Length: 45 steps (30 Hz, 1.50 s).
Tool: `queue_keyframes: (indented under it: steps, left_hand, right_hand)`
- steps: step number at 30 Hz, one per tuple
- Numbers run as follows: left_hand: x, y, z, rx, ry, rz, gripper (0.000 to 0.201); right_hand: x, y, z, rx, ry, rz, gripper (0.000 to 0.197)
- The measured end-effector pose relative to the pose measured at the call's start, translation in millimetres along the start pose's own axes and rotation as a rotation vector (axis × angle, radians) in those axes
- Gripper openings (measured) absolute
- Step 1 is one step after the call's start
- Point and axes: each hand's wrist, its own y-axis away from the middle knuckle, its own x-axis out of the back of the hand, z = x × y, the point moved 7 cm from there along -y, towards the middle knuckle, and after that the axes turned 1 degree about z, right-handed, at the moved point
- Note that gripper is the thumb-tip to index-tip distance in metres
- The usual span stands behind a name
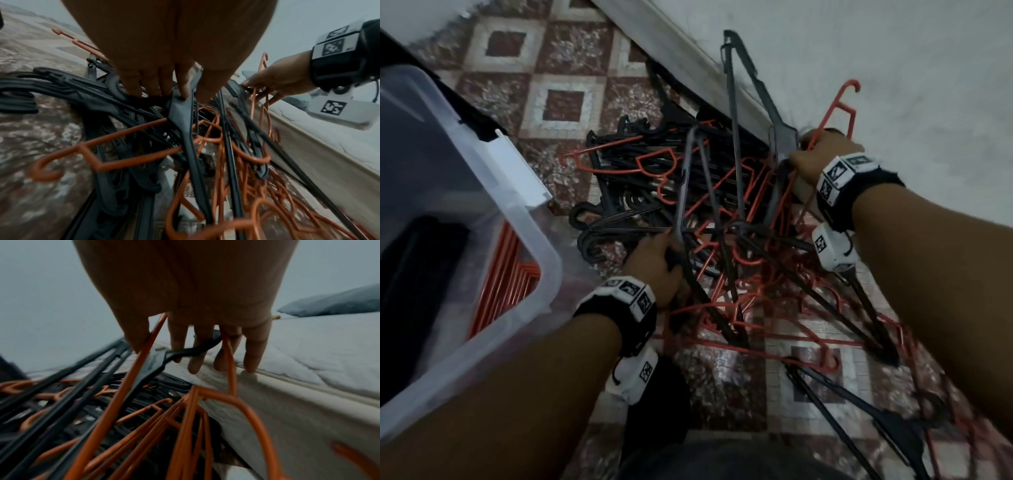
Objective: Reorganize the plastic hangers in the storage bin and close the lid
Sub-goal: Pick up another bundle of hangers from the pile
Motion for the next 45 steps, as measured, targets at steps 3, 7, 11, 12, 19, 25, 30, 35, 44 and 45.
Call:
queue_keyframes:
  steps: [3, 7, 11, 12, 19, 25, 30, 35, 44, 45]
  left_hand:
    - [11.4, -17.4, 14.5, -0.02, -0.029, -0.038, 0.04]
    - [5.6, -24.1, 16.2, -0.018, -0.135, -0.228, 0.058]
    - [-3.4, -16.3, 5.3, 0.01, -0.233, -0.284, 0.067]
    - [-7.0, -14.1, 2.5, 0.022, -0.242, -0.294, 0.07]
    - [-18.6, -8.2, -1.3, 0.034, -0.27, -0.309, 0.078]
    - [-19.5, -10.5, -1.9, 0.052, -0.321, -0.361, 0.083]
    - [-21.8, -8.3, 0.8, 0.048, -0.323, -0.379, 0.086]
    - [-24.0, -3.1, 2.7, 0.059, -0.301, -0.366, 0.086]
    - [-24.8, 0.0, 2.3, 0.063, -0.327, -0.411, 0.089]
    - [-24.9, 0.6, 2.2, 0.063, -0.329, -0.415, 0.089]
  right_hand:
    - [-8.1, -2.0, -17.7, 0.124, 0.159, -0.133, 0.046]
    - [-24.1, 12.5, -38.3, 0.265, 0.442, -0.164, 0.067]
    - [-9.6, 36.8, -55.2, 0.429, 0.395, 0.016, 0.05]
    - [-4.5, 41.5, -55.2, 0.463, 0.297, 0.034, 0.045]
    - [-3.4, 67.0, 16.9, 0.327, 0.286, -0.219, 0.033]
    - [-54.3, 150.6, 133.0, 0.053, 0.756, -0.658, 0.046]
    - [-111.5, 228.5, 164.3, 0.025, 0.106, -1.183, 0.081]
    - [-130.1, 268.0, 244.0, -0.326, 0.601, -0.643, 0.1]
    - [-107.1, 255.4, 272.6, -0.386, 0.323, -0.302, 0.073]
    - [-104.5, 254.8, 267.7, -0.352, 0.287, -0.314, 0.07]
